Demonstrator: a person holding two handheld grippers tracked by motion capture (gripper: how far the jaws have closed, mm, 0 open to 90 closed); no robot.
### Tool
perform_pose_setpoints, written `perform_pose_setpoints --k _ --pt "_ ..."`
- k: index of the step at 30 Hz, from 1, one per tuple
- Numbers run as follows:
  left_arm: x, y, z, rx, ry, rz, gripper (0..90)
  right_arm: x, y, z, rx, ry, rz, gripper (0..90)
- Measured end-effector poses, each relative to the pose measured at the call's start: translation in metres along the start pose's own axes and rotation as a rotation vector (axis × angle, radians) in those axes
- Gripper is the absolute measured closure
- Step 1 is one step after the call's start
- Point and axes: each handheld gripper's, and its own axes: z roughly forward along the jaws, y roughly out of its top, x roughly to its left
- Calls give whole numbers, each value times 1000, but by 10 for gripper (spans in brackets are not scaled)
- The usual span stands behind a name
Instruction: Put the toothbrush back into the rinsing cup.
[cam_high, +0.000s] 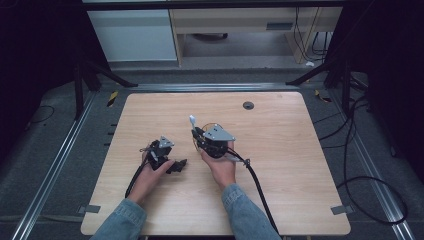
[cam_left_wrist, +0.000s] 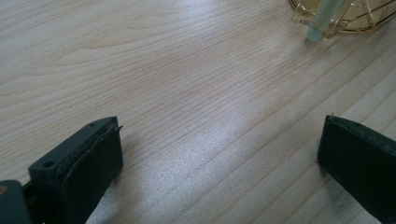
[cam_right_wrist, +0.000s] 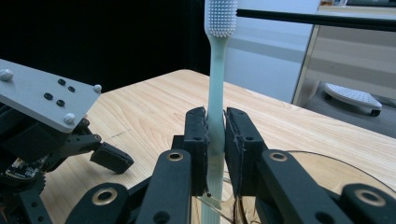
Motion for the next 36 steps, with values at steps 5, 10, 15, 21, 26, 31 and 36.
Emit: perform_pose_setpoints --k 5,10,15,21,26,31,36 --pt "0 0 0 0 0 0 0 -1 -1 1 14 8 -2 792" --pt "0 0 0 0 0 0 0 -1 0 2 21 16 -5 791" --pt "0 0 0 0 0 0 0 -1 0 2 29 20 -10 788" --pt "0 0 0 0 0 0 0 -1 0 3 32 26 -9 778" --pt "0 0 0 0 0 0 0 0 2 3 32 28 -18 747" --pt "0 0 0 0 0 0 0 0 3 3 31 28 -24 729" --pt "0 0 0 0 0 0 0 1 5 0 33 26 -36 711"
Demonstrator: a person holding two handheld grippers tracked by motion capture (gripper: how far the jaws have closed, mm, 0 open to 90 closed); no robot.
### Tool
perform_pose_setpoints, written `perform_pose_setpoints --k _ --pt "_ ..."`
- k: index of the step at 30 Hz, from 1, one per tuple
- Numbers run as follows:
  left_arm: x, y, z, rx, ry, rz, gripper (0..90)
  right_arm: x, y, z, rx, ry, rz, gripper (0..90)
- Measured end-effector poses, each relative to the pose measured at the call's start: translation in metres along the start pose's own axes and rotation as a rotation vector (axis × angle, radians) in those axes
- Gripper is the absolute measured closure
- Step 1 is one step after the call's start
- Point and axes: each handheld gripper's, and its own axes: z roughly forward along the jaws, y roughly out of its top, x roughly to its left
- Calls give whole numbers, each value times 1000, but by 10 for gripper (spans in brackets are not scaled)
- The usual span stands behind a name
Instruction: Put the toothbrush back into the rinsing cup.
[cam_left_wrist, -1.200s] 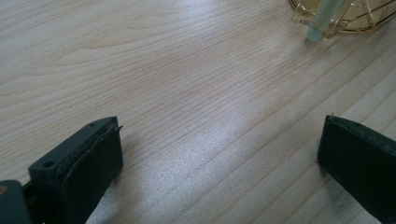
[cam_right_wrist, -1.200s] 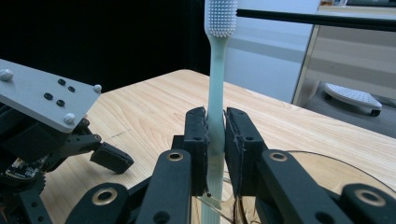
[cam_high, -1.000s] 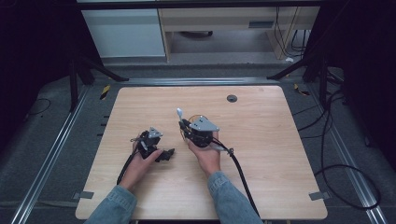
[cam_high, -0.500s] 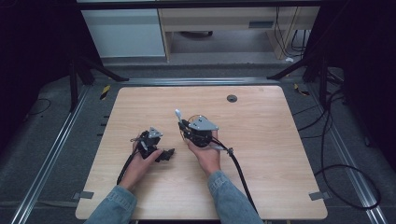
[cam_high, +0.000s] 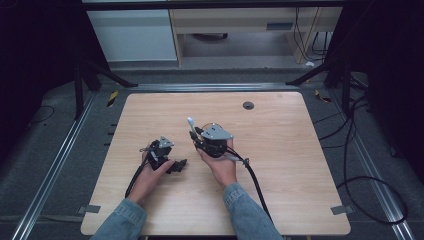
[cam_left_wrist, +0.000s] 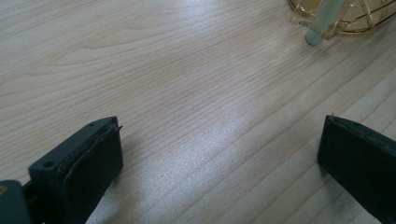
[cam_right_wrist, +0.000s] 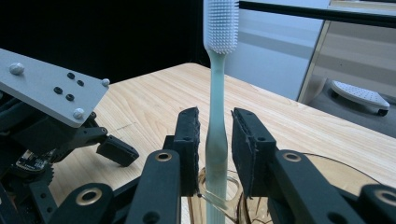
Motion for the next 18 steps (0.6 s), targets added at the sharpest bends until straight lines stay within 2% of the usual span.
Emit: perform_pose_setpoints --k 13,18 --pt "0 0 0 0 0 0 0 -3 9 -12 19 -12 -15 607" --pt "0 0 0 -1 0 0 0 -6 12 -17 45 -19 -11 567"
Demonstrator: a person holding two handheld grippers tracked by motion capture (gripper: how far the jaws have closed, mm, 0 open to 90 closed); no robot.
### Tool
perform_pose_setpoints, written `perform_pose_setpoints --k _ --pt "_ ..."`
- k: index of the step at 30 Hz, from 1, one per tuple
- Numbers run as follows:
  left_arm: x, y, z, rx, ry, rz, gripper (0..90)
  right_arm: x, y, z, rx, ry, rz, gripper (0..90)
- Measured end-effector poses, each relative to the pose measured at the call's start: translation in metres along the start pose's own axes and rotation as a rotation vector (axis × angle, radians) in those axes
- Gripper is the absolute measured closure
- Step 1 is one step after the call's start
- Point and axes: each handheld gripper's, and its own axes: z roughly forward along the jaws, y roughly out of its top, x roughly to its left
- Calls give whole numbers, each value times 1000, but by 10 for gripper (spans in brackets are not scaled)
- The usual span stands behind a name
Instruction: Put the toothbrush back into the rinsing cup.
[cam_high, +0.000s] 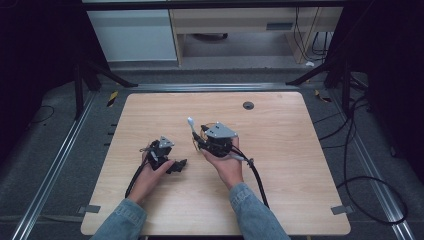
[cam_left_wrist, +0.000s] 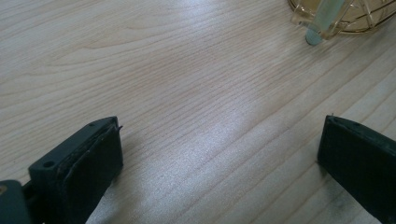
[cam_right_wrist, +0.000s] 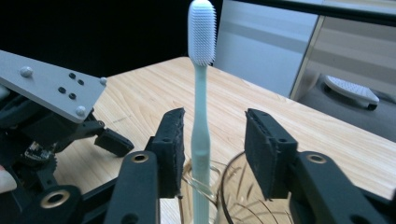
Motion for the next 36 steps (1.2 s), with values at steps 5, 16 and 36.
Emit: perform_pose_setpoints --k 5,16,36 --pt "0 0 0 0 0 0 0 -5 4 -10 19 -6 1 523" --pt "0 0 0 0 0 -1 0 -21 6 -30 103 -42 15 373" --pt "0 0 0 0 0 0 0 -58 4 -60 224 -112 99 192"
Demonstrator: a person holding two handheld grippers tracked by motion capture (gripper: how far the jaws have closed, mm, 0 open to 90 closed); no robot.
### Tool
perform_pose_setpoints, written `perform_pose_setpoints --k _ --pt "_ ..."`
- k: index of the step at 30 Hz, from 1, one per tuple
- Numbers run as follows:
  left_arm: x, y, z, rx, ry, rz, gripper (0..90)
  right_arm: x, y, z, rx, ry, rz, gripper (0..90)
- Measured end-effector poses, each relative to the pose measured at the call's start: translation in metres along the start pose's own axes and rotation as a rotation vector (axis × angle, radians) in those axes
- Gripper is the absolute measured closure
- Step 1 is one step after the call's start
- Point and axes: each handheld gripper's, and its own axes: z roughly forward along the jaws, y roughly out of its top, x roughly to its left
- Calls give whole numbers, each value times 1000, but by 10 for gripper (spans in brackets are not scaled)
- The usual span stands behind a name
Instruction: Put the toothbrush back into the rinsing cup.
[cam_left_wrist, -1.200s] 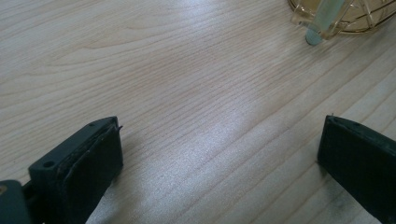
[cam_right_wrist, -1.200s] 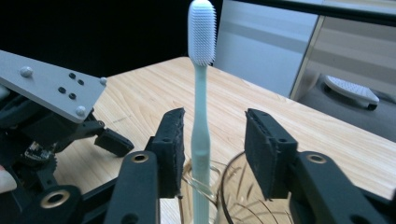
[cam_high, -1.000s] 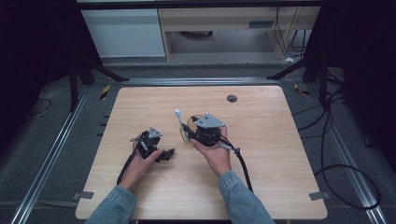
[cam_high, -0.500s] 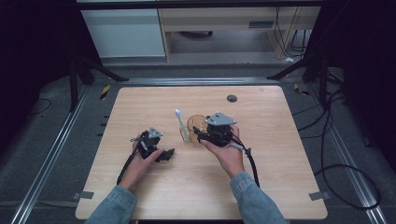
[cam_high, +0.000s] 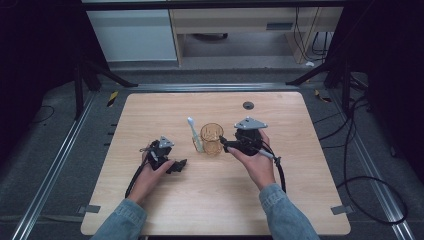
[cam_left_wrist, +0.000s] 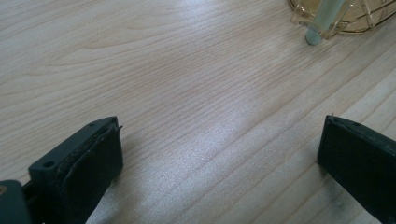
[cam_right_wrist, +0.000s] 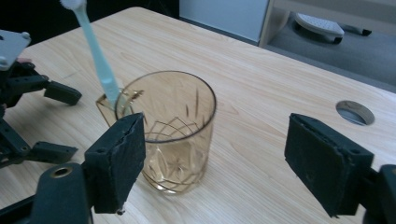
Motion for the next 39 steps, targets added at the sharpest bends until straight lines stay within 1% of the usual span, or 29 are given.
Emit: perform_pose_setpoints --k 1,7,11,13,17,21,24,29,32,35,39 --pt "0 0 0 0 0 0 0 -2 0 -1 9 -2 10 183" --pt "0 0 0 0 0 0 0 -14 -5 -8 36 -27 24 153" --pt "0 0 0 0 0 0 0 -25 -9 -14 50 -46 41 139" --pt "0 0 0 0 0 0 0 -34 -12 -19 65 -62 59 128" --pt "0 0 0 0 1 0 0 -47 -18 -28 78 -89 77 120" --pt "0 0 0 0 1 0 0 -58 -23 -37 104 -108 85 108" --pt "0 0 0 -1 1 -1 0 -64 -28 -43 117 -120 81 104" --pt "0 0 0 0 1 0 0 -77 -42 -56 147 -149 90 101" --pt "0 0 0 0 1 0 0 -84 -52 -62 166 -164 105 98" --pt "0 0 0 0 1 0 0 -89 -61 -66 187 -170 120 95" --pt "0 0 0 0 1 0 0 -95 -73 -67 211 -178 131 92"
